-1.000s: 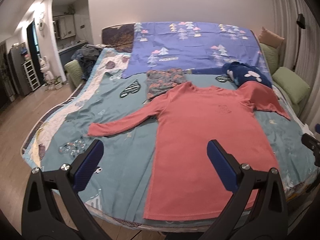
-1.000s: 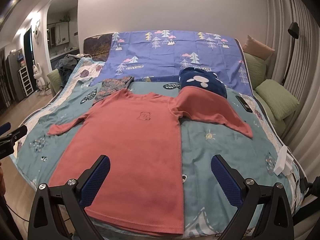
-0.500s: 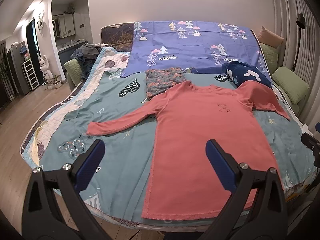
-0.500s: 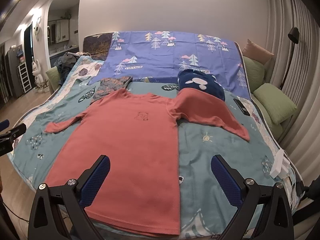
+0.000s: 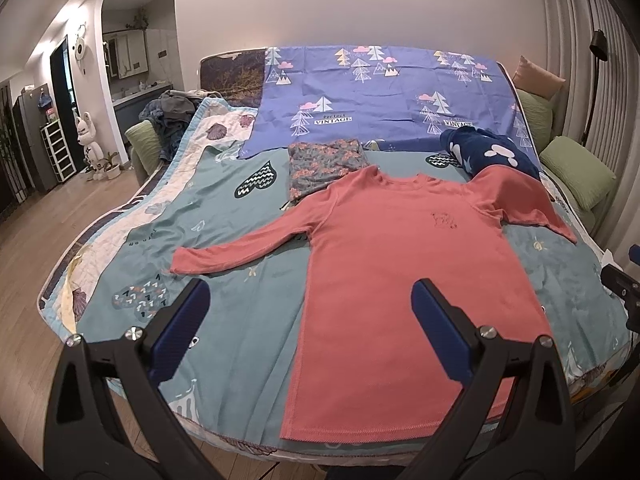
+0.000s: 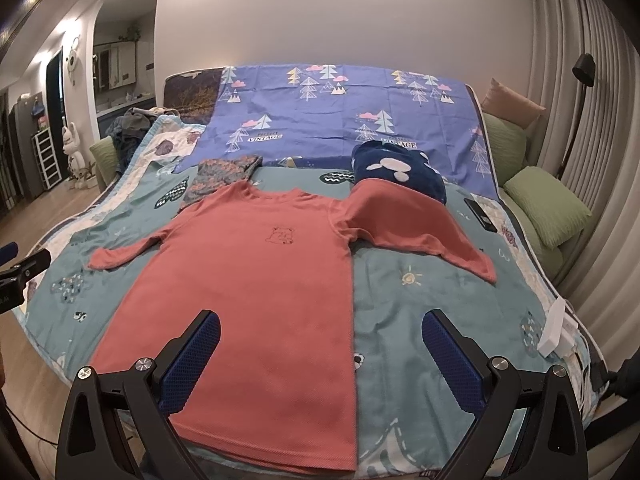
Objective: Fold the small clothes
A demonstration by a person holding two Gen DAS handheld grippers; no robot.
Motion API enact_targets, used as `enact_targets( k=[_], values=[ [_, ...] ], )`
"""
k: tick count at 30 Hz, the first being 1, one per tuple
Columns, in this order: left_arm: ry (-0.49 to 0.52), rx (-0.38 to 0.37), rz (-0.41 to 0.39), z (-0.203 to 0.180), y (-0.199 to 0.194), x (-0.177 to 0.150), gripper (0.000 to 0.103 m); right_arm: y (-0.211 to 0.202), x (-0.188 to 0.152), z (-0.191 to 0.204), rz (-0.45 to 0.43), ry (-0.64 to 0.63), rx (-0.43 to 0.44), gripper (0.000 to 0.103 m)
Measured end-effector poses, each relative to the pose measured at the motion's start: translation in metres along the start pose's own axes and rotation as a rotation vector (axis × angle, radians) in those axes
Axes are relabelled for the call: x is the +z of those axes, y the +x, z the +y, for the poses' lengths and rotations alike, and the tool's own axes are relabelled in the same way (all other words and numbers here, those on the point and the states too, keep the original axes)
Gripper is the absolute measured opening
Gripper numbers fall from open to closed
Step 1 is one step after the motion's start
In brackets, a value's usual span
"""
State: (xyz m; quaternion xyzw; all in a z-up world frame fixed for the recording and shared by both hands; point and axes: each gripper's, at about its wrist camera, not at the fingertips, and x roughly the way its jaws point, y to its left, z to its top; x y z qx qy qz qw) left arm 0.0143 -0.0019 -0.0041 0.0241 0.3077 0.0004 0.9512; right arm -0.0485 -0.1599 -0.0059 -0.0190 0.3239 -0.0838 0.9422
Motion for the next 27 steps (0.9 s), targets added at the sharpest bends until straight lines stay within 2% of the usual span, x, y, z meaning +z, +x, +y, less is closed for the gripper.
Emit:
enact_targets(
  k=[4, 9, 19, 27],
  values=[
    [0.001, 0.001, 0.000, 0.000, 0.000, 0.001, 0.101, -0.001, 0.000, 0.000, -0.002, 0.000, -0.001, 0.103],
    [-0.020, -0.039, 0.002, 0.001, 0.002, 0.002, 0.101, -0.001, 0.001, -0.001, 0.003, -0.003, -0.005, 0.103],
    [0.001, -0.040, -0.014, -0.008, 0.003, 0.004, 0.101, 0.004, 0.002, -0.005, 0.014, 0.011, -0.005, 0.103],
    [0.046, -0.070, -0.016, -0.036, 0.014, 0.017, 0.101, 0.012, 0.001, -0.032, 0.013, 0.051, -0.021, 0.103]
  ],
)
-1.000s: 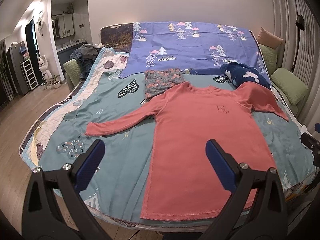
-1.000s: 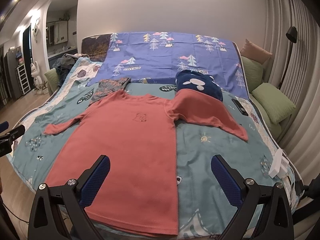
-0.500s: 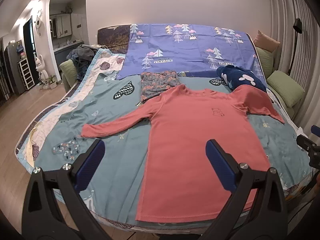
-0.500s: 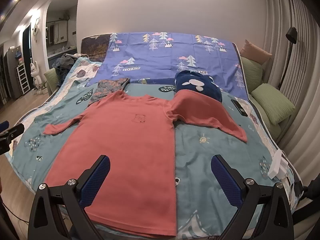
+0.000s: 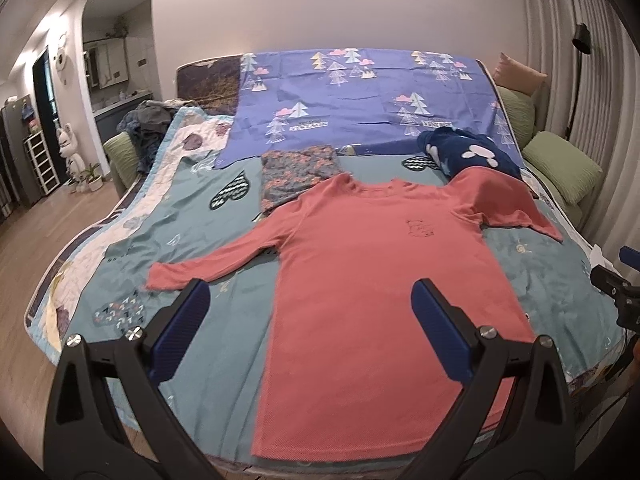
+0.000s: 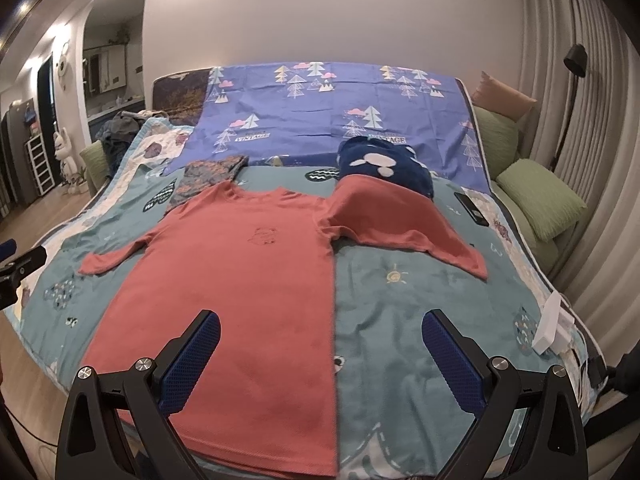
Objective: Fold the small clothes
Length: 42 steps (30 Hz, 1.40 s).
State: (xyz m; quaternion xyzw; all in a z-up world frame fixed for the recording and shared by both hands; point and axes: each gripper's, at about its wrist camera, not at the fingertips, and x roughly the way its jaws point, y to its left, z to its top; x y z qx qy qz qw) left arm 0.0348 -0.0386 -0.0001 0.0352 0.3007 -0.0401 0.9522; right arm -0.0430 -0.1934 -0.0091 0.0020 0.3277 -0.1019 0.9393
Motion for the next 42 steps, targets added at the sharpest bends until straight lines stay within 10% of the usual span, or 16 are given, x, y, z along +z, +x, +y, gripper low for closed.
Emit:
enact_targets(
  k=[11, 22, 26, 39, 42],
  values=[
    [0.240, -0.106, -0.050, -0.114, 0.042, 0.040, 0.101, 0.035, 0.012, -0.133, -0.026, 0.235, -0.047, 0.103],
    [0.520, -0.161, -0.033, -0.268, 0.163, 0.063, 0.101, 0.207, -0.023, -0.324, 0.143, 0.831, 0.357, 0.096],
    [0.580, -0.275, -0.006, -0.306, 0.194, 0.056, 0.101, 0.263, -0.036, -0.351, 0.196, 1.005, 0.524, 0.089],
    [0.800, -0.401, 0.055, -0.393, 0.251, 0.040, 0.101, 0.310, -0.034, -0.378, 0.181, 1.104, 0.499, 0.085],
    [0.800, -0.388, 0.077, -0.405, 0.264, 0.036, 0.099, 0.314, -0.035, -0.381, 0.189, 1.116, 0.474, 0.066]
  ],
)
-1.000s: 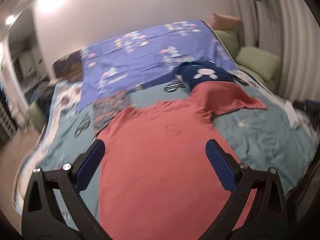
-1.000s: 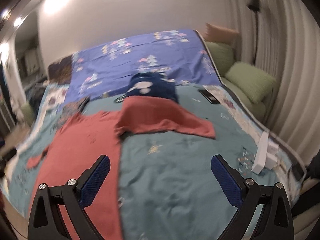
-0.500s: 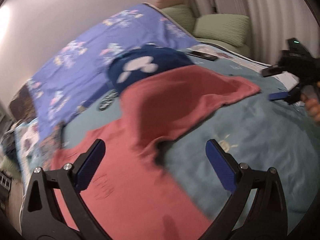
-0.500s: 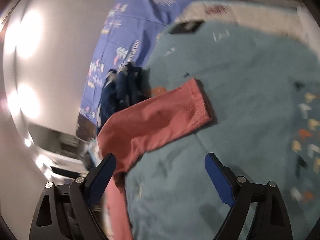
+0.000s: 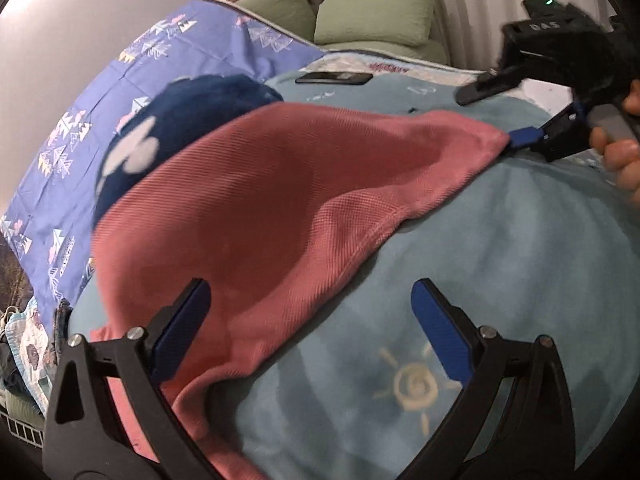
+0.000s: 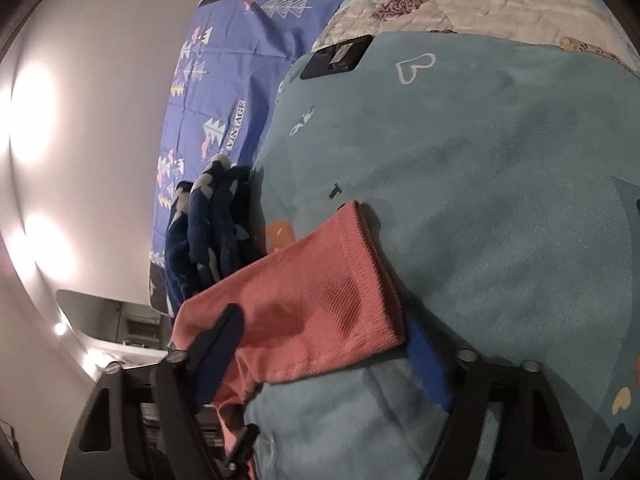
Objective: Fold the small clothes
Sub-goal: 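Grasp the coral sleeve cuff with the right tool while the left tool pins the shirt body, then lift the sleeve with the right tool and carry it across the shirt toward the left tool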
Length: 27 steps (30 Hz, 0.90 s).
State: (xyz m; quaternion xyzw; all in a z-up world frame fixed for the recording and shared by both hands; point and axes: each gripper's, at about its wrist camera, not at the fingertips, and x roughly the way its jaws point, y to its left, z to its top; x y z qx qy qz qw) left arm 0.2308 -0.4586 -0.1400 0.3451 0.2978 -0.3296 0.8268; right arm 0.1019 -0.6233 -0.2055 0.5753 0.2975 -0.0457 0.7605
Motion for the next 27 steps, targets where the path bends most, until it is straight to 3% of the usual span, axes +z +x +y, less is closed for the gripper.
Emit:
enact_targets(
  k=[2, 3, 7, 9, 10, 11, 19, 27],
  values=[
    [-0.035, -0.026, 0.021, 0.000, 0.010, 0.002, 0.096, 0.002, 0.001, 0.000, 0.002, -0.005, -0.015, 0.045],
    [-0.065, -0.052, 0.020, 0.002, 0.012, 0.002, 0.093, 0.003, 0.001, 0.000, 0.006, -0.010, -0.023, 0.041],
    [-0.184, -0.187, 0.038, 0.013, 0.019, 0.004, 0.047, 0.005, 0.002, 0.006, 0.014, -0.050, -0.065, 0.008],
    [-0.217, -0.185, 0.031, 0.016, 0.021, 0.004, 0.031, 0.002, 0.002, 0.016, -0.003, -0.080, -0.066, 0.007],
    [-0.240, -0.192, 0.030, 0.018, 0.021, 0.004, 0.015, -0.002, 0.001, 0.025, -0.015, -0.103, -0.071, 0.006],
    [-0.269, -0.204, 0.029, 0.020, 0.021, 0.003, 0.011, -0.003, 0.000, 0.033, -0.022, -0.122, -0.071, 0.006],
    [-0.494, -0.349, -0.090, 0.052, -0.010, -0.015, 0.008, -0.031, -0.006, 0.131, -0.091, -0.283, -0.015, 0.005],
    [-0.647, -0.408, -0.207, 0.095, -0.053, -0.031, 0.008, -0.028, -0.044, 0.263, -0.078, -0.518, 0.059, 0.004]
  ],
)
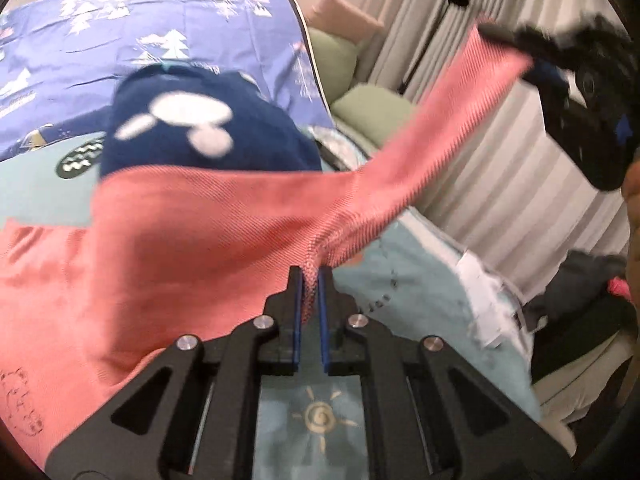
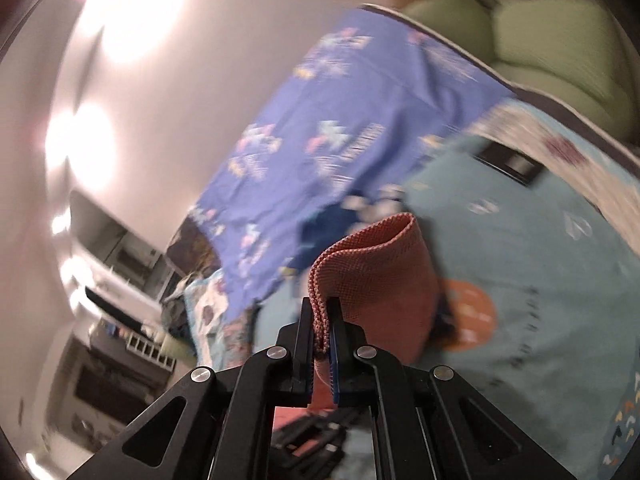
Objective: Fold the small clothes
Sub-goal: 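Lift the sleeve with the right tool and carry it across the shirt toward the left tool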
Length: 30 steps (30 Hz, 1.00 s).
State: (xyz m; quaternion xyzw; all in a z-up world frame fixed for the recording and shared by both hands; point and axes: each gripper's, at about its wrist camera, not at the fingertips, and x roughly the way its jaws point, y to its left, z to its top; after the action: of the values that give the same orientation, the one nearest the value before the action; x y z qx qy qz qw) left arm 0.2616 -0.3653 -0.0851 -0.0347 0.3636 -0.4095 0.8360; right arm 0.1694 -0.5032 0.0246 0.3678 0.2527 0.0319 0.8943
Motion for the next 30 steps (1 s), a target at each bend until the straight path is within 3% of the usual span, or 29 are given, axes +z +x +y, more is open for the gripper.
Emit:
enact_targets(
  k=[3, 5, 7, 13, 17, 23, 27, 30],
  values=[
    [-0.048, -0.016, -0.037, 0.008, -0.022, 0.007, 0.010, 0.012, 0.002, 0.059, 0.017, -0.098, 0.030, 0.004],
    [-0.082, -0.026, -0.057, 0.019, -0.037, 0.012, 0.033, 0.020, -0.001, 0.088, 0.031, -0.149, 0.047, 0.004],
    [-0.116, -0.025, -0.107, 0.035, -0.067, 0.014, 0.046, 0.031, -0.009, 0.125, 0.046, -0.220, 0.059, 0.004],
    [-0.234, -0.049, -0.230, 0.102, -0.163, 0.027, 0.061, 0.067, -0.046, 0.193, 0.105, -0.332, 0.106, 0.004],
    [-0.318, -0.044, -0.290, 0.154, -0.218, 0.036, 0.069, 0.095, -0.075, 0.218, 0.163, -0.364, 0.129, 0.004],
    [-0.484, -0.064, -0.264, 0.226, -0.248, 0.024, 0.077, 0.146, -0.127, 0.256, 0.236, -0.418, 0.153, 0.004],
    [-0.661, -0.185, -0.170, 0.283, -0.242, 0.004, 0.077, 0.170, -0.172, 0.277, 0.242, -0.532, 0.122, 0.004],
    [-0.730, -0.219, -0.151, 0.306, -0.241, -0.012, 0.077, 0.188, -0.218, 0.292, 0.252, -0.646, 0.101, 0.004]
  ],
)
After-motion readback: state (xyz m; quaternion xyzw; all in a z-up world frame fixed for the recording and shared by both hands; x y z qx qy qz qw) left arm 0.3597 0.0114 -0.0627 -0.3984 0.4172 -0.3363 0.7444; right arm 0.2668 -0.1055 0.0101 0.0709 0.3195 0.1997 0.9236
